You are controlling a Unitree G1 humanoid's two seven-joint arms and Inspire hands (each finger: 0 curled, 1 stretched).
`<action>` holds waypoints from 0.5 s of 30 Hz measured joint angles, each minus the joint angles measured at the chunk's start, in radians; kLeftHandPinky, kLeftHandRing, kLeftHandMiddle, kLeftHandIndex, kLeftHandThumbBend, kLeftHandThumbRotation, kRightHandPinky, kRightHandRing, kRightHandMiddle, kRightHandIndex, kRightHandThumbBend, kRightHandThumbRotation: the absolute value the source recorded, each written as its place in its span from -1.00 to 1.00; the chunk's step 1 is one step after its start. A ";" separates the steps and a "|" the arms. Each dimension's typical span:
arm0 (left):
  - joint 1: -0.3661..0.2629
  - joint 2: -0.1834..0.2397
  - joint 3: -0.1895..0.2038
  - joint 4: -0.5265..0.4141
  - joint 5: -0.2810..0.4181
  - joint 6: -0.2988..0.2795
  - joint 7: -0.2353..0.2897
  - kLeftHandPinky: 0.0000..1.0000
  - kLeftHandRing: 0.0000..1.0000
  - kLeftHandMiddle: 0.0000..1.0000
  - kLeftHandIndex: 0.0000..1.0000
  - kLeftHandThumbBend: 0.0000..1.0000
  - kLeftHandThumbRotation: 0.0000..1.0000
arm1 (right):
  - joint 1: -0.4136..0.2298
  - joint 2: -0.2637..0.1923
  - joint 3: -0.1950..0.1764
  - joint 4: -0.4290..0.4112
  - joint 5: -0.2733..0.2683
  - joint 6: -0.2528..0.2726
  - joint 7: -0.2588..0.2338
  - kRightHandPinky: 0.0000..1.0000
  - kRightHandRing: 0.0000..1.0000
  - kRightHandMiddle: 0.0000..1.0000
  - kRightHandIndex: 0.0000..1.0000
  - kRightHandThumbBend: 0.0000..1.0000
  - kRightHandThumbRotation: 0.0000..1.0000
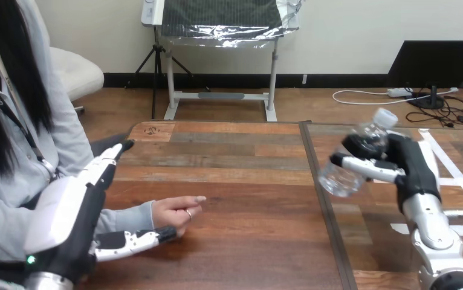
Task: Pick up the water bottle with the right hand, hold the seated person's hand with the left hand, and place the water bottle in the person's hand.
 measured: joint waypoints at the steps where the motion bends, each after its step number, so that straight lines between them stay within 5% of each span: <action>1: -0.002 0.008 0.000 0.000 0.000 0.004 -0.005 0.73 0.84 0.86 0.85 1.00 -0.32 | 0.000 0.002 0.000 -0.004 0.001 -0.004 0.006 -0.37 -0.23 -0.04 -0.05 0.58 -1.00; 15: -0.055 0.123 -0.004 -0.001 -0.001 0.055 -0.068 0.73 0.84 0.82 0.80 1.00 -0.49 | -0.001 0.029 -0.004 -0.060 0.044 -0.058 0.085 -0.41 -0.29 -0.07 -0.09 0.56 -1.00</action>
